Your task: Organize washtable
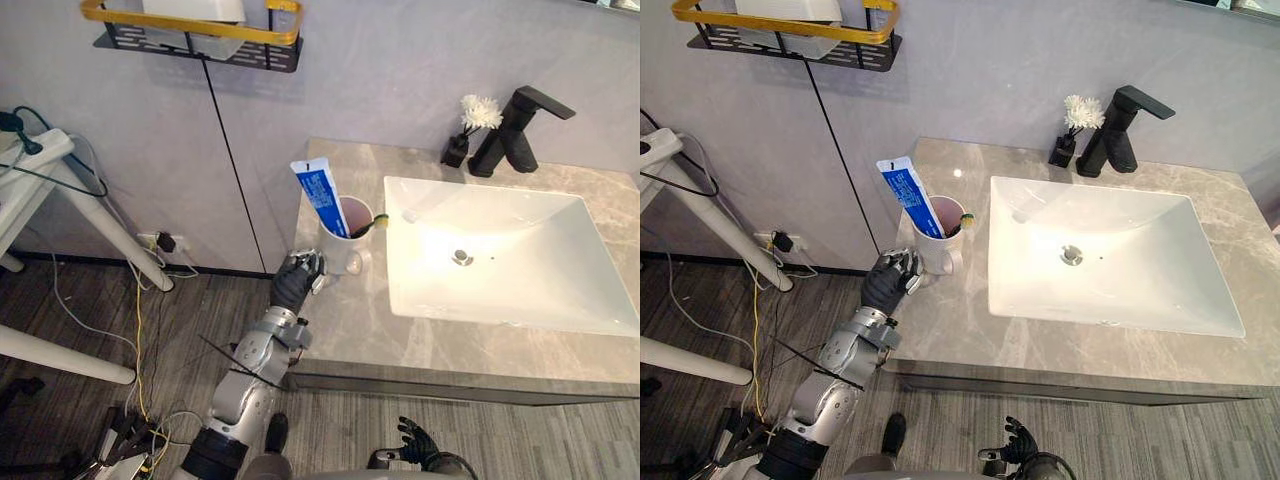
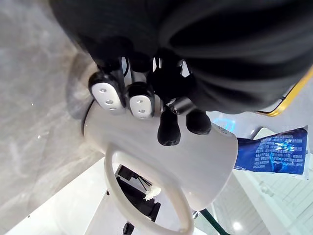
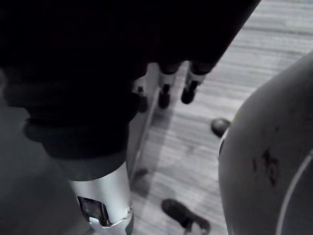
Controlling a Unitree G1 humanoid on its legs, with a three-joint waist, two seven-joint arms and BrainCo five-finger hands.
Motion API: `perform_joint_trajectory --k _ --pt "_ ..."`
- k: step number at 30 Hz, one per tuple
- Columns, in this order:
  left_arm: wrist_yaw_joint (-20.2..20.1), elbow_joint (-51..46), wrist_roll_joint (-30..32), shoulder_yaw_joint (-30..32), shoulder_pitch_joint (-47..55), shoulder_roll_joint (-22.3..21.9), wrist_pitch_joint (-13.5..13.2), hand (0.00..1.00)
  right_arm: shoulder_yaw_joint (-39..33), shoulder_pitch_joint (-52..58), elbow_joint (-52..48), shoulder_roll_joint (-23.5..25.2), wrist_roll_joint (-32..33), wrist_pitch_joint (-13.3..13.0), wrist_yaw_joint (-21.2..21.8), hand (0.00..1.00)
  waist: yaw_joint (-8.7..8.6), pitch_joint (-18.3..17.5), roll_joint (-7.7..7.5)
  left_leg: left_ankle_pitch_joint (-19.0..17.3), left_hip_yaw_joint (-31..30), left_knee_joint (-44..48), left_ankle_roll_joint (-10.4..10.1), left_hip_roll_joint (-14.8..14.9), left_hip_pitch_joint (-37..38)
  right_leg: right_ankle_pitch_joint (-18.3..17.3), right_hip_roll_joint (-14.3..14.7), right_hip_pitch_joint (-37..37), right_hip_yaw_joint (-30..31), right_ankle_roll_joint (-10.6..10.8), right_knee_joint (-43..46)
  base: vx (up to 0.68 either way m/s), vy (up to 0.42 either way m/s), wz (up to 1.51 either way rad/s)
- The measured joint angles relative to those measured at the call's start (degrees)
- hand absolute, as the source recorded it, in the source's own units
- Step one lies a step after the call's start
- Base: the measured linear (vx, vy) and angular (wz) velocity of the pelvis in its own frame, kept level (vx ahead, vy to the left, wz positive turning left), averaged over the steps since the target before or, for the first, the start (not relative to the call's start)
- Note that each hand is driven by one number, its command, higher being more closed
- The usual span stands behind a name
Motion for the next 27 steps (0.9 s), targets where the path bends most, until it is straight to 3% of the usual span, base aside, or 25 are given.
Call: perform_joint_trajectory --k 17,27 --pt "0.6 -2.5 0.6 1.3 0.7 0.5 -0.4 1.0 0.0 -1.1 0.1 -0.2 0.0 -0.1 0.0 0.0 -0.24 1.7 0.58 0.0 0.9 0.0 0.0 0.0 0.0 0.2 -0.1 -0.6 1.0 -0.2 0.1 0.0 0.001 -0.02" --pt "-3.0 -5.0 0.1 -2.1 6.8 -0.4 0.4 1.0 0.2 -0.9 0.0 -0.6 0.0 -0.1 -0.1 0.0 0.89 1.7 1.36 0.0 0.9 0.0 0.1 0.1 1.1 0.0 -0.1 0.5 0.8 -0.5 0.3 -0.02 0.0 0.0"
